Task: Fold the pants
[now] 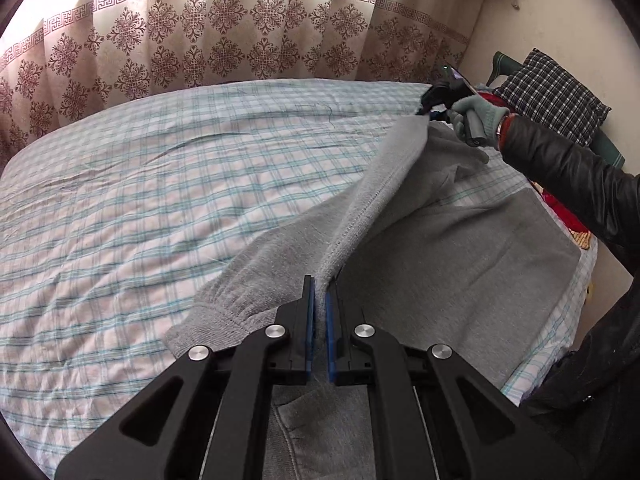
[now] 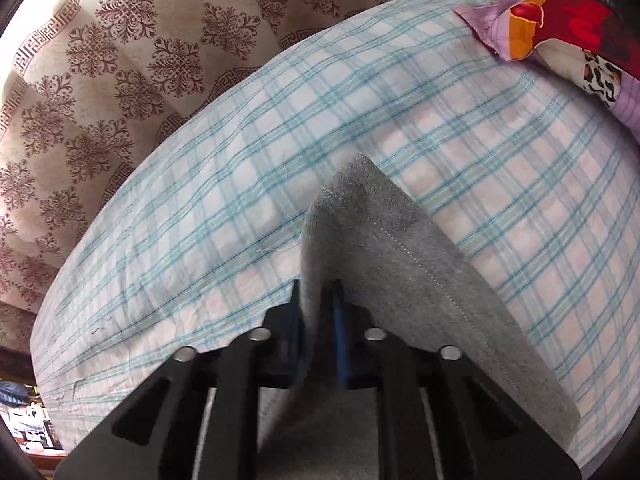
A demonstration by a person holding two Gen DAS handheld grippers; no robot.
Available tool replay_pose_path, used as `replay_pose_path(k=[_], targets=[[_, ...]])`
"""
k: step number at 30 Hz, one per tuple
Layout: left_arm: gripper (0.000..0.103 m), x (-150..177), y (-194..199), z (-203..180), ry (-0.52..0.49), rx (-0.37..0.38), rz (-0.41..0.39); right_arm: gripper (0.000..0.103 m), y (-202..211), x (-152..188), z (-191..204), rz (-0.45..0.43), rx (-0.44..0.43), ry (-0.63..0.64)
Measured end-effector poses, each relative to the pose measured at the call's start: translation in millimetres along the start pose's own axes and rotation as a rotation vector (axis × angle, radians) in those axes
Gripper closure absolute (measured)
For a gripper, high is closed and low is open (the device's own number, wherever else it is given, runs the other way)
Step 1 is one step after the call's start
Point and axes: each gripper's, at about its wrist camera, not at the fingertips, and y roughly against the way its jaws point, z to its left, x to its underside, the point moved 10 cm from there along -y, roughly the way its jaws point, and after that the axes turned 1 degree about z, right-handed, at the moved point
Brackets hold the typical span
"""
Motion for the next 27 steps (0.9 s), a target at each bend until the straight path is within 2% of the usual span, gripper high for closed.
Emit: replay_pose_path(k=[1, 8, 13, 18, 27], targets=[[0.098, -1.2, 1.5, 1.5, 0.000, -0.007, -0.004, 0.099, 9.0, -1.7, -0.8, -0.021, -0.007, 0.009], [0.098, -12.9, 14.6, 8.6, -0.012, -0.050, -0.045, 0.099, 97.5, -15.7, -9.6, -0.170, -0.054, 0.043], [0.098, -11.0, 30.3, 7.9, -0.023, -0.051, -0.074, 0.099, 169.1, 6.1, -39.5, -0.253, -0.091, 0.029], [0.098, 13.1, 40.8, -0.4, -0.041, -0.033, -0.063, 0.099, 227.1, 63.4, -90.2, -0.290, -0.115, 0.003], [0.098, 74.9, 44.4, -22.7, -0.126, -0.026, -0.003, 0.099, 269.1, 183.2, -186.2, -0.297, -0.119, -0.108]])
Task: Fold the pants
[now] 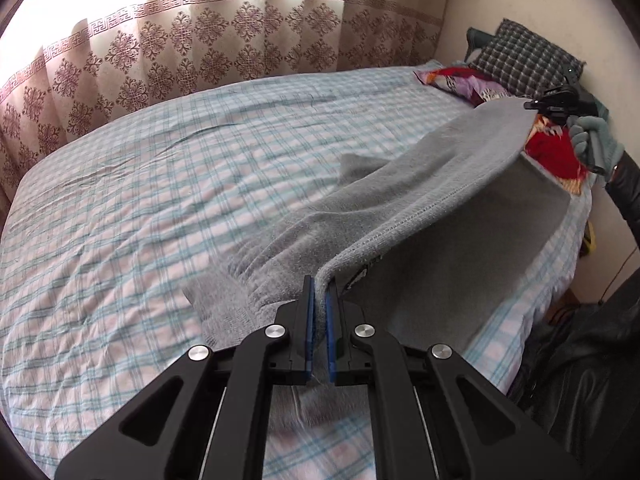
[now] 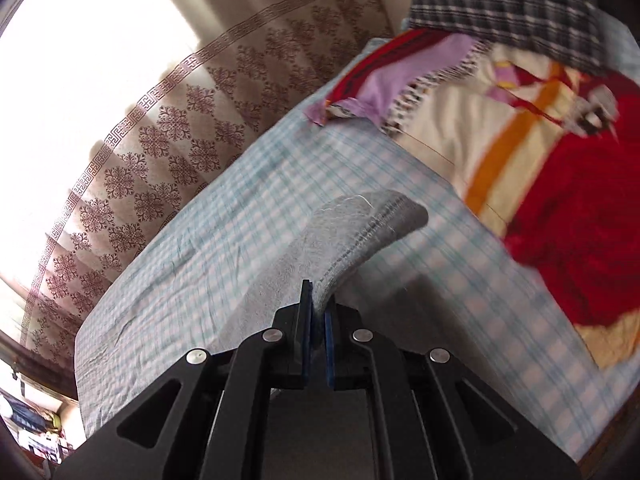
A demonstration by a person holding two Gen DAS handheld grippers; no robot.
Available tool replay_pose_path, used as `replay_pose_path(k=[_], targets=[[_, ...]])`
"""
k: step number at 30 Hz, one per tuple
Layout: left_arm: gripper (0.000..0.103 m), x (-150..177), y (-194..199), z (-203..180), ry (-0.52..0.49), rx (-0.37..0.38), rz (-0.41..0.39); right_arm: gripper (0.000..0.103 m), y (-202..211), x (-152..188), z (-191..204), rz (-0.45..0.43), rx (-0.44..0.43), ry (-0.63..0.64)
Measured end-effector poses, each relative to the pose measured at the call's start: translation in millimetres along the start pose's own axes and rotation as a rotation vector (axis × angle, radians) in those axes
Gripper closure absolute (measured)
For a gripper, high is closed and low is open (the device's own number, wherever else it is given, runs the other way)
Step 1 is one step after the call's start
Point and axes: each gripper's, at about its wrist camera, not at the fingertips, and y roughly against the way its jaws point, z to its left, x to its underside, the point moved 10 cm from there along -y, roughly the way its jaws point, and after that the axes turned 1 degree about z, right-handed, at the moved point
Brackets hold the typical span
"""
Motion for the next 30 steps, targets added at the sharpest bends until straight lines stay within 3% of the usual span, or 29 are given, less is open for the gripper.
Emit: replay_pose_path(k=[10, 17, 24, 30], targets=[[0.098, 38.5, -3.8, -22.9, -0.047, 0.001, 0.057, 0.099, 23.8, 72.2, -76.8, 0.015, 0.062, -0.088], [0.098, 55.3, -10.3, -28.9, -0.082, -0.021, 0.098, 0.099, 30.2, 98.9, -92.3, -0.005, 0.134, -0.030], [0.098, 69.6, -30.2, -31.8, -0.144, -0.111, 0.158, 0.099, 29.0, 133.3, -105.6, 0.005, 0.255, 0.063], [0.083, 59.8, -21.3, -26.0, -0.092, -0.097, 0.156, 0.095, 15.3, 145.1, -124.0, 0.089, 0.244, -0.006]])
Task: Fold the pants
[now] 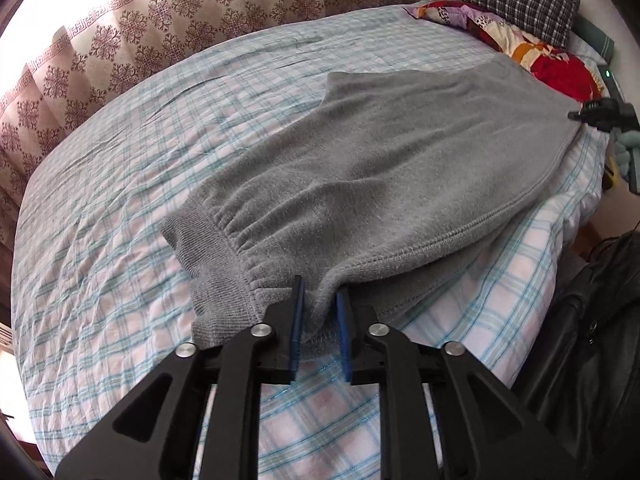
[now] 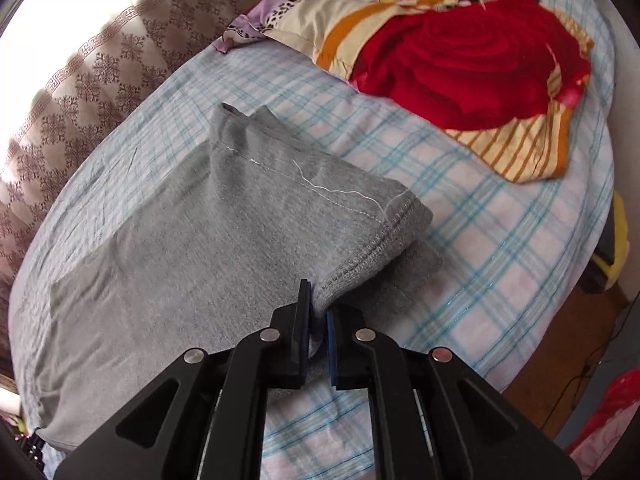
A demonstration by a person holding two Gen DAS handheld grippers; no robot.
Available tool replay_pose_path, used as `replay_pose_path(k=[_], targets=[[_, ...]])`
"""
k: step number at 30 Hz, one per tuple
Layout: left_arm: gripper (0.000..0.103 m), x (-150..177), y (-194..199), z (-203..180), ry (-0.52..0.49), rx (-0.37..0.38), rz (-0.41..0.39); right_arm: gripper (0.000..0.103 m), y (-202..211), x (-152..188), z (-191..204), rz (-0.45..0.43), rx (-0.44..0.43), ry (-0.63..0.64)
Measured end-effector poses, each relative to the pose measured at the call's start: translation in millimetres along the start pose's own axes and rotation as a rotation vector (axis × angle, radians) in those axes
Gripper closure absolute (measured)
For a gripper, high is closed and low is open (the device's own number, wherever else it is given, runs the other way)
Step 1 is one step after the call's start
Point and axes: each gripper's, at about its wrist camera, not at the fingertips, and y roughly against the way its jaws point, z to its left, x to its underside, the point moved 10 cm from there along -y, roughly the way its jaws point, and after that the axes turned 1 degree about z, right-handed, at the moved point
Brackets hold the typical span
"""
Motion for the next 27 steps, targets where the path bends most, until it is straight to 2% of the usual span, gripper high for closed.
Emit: replay_pose_path(k=[2, 7, 13, 17, 20, 23, 27], targets=[[0.078, -1.5, 4.2, 2.3, 0.016, 0.008, -0.001, 0.090, 0.3, 0.1, -5.2, 0.005, -0.007, -0.019], [0.076, -8.4, 15.8, 6.3, 0.025, 0.007, -0.016, 0.090, 2.6, 3.0, -15.7, 0.015, -0.012, -0.029], [0.075, -6.0, 34.0, 20.2, 0.018, -0.053, -0.025, 0.088, 11.5, -0.1, -20.1, 0.006, 0.008, -0.024], [0.075, -6.3, 45.7, 44.4, 0.087, -0.094, -0.044, 0.087, 16.8, -4.7, -24.4, -0.019, 0.045, -0.021], [0.075, -18.9, 48.9, 46.5, 0.134, -0.060, -0.082, 0.083, 27.9, -14.6, -28.6, -0.076, 0.113, -0.005], [0.070, -37.6, 39.8, 28.7, 0.102, -0.023, -0.106, 0.080, 40.0, -27.7, -29.2, -0.136, 0.139, 0.000], [0.066, -62.1, 8.7, -8.0, 0.072, 0.061, -0.104, 0.066, 46.2, -46.6, -12.1, -0.192, 0.108, 0.030]])
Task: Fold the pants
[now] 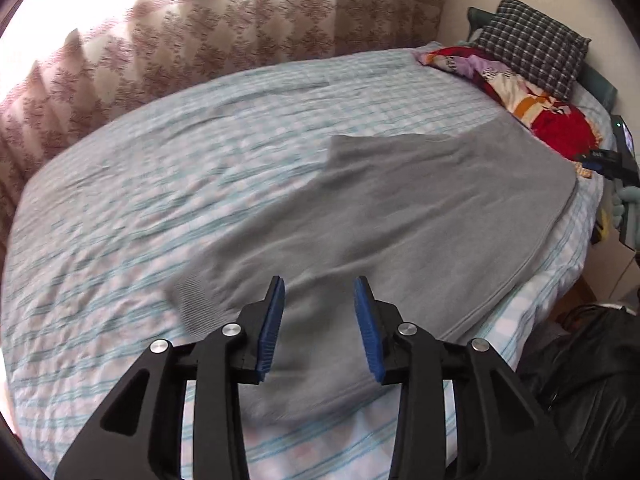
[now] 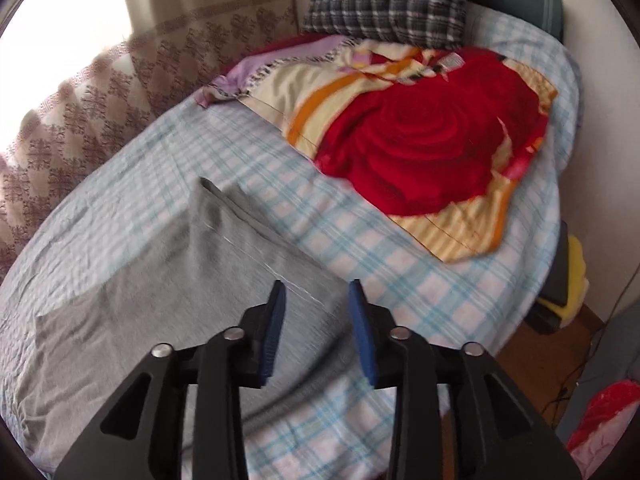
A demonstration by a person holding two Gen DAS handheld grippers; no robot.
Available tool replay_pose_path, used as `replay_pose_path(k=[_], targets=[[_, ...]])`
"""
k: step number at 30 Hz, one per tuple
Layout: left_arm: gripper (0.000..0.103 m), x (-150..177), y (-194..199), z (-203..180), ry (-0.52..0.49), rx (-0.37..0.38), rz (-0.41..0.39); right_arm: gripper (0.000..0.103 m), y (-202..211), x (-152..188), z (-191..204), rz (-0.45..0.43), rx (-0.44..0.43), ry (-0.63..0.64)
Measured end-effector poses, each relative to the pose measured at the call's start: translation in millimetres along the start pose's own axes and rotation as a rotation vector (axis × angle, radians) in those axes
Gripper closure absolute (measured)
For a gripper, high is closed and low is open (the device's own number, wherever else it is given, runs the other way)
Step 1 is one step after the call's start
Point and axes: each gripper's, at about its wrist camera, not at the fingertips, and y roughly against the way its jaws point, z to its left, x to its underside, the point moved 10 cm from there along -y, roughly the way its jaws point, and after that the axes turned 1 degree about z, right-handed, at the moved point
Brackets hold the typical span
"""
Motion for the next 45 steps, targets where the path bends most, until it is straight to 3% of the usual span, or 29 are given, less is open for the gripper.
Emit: replay_pose_path(k=[5, 7, 10, 15, 18, 20, 30, 34, 40, 45], targets=[[0.066, -7.7, -48.9, -33.8, 0.002, 0.047, 0.056, 0.057, -14.5, -30.0, 50.7, -0.050, -0.083, 0.143], [0.065, -9.3, -63.4, -42.0, 0.016, 0.056, 0.073, 0.049, -28.1, -41.9, 74.1, -0.061, -0.109, 0.223], [0.064, -10.9, -77.9, -45.2, 0.047, 0.055, 0.099, 0.046, -52.6, -52.6, 93.4, -0.055, -0.090, 0.295], [0.053, -12.2, -90.7, -40.7, 0.065, 0.045, 0.133, 0.046, -106.4, -56.5, 113.9, 0.029, -0.081, 0.367], [0.048, -9.3, -98.7, -36.0, 0.071, 0.034, 0.161, 0.047, -132.3, -58.7, 103.9, 0.050, 0.042, 0.397], [0.047, -6.1, -104.0, -30.8, 0.077, 0.030, 0.180, 0.047, -144.7, -59.9, 88.9, 0.079, 0.079, 0.368], [0.046, 6.1, -118.5, -25.3, 0.068, 0.006, 0.213, 0.042, -151.3, -59.7, 66.5, 0.125, 0.012, 0.247], [0.042, 1.5, -115.6, -27.3, 0.085, -0.002, 0.217, 0.042, -126.2, -58.3, 60.1, 0.125, -0.066, 0.183], [0.036, -20.8, -105.8, -59.4, 0.034, 0.033, 0.185, 0.039, -69.3, -51.6, 10.2, 0.092, -0.131, 0.073], [0.029, -50.4, -101.0, -103.8, -0.033, 0.090, 0.130, 0.039, -41.9, -17.7, -27.9, 0.171, -0.229, -0.085]])
